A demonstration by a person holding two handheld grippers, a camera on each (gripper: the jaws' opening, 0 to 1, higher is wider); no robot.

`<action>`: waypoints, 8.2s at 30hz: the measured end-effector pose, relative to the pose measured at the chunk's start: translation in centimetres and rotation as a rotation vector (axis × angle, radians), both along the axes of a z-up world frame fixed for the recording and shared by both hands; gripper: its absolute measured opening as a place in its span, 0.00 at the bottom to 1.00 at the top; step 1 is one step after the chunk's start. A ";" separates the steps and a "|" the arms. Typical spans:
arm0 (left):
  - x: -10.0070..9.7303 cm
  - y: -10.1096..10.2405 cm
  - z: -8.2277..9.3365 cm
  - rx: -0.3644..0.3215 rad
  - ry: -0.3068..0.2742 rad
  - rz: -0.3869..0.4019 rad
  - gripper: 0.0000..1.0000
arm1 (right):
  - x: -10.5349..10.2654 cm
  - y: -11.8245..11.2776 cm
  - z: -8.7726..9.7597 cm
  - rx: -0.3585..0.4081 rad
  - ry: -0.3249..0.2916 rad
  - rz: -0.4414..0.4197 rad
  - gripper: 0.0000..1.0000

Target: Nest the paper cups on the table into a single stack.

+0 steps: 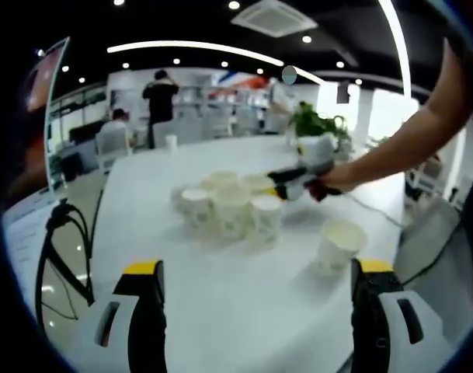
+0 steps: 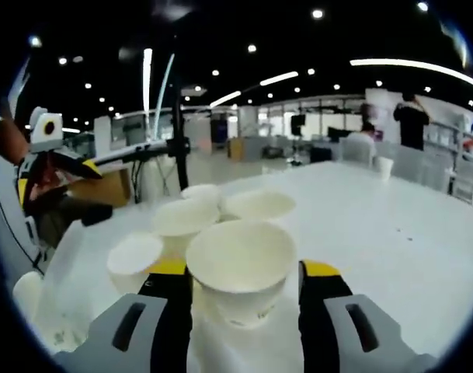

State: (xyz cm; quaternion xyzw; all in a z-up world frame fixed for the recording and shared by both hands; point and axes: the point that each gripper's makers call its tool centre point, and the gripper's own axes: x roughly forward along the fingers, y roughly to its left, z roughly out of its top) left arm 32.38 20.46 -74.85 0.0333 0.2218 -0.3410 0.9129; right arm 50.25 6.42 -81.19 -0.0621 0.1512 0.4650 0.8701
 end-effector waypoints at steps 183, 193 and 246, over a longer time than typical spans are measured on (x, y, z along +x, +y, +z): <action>1.2 -0.2 3.1 0.002 -0.054 -0.003 0.98 | -7.3 -1.5 15.8 0.007 -0.070 0.002 0.39; 1.1 -0.5 3.1 -0.008 -0.052 0.001 0.98 | -8.3 -1.2 15.8 0.002 -0.076 0.013 0.39; 1.0 -1.3 2.6 -0.014 -0.053 0.005 0.98 | -16.5 -0.5 16.2 0.073 -0.056 0.065 0.39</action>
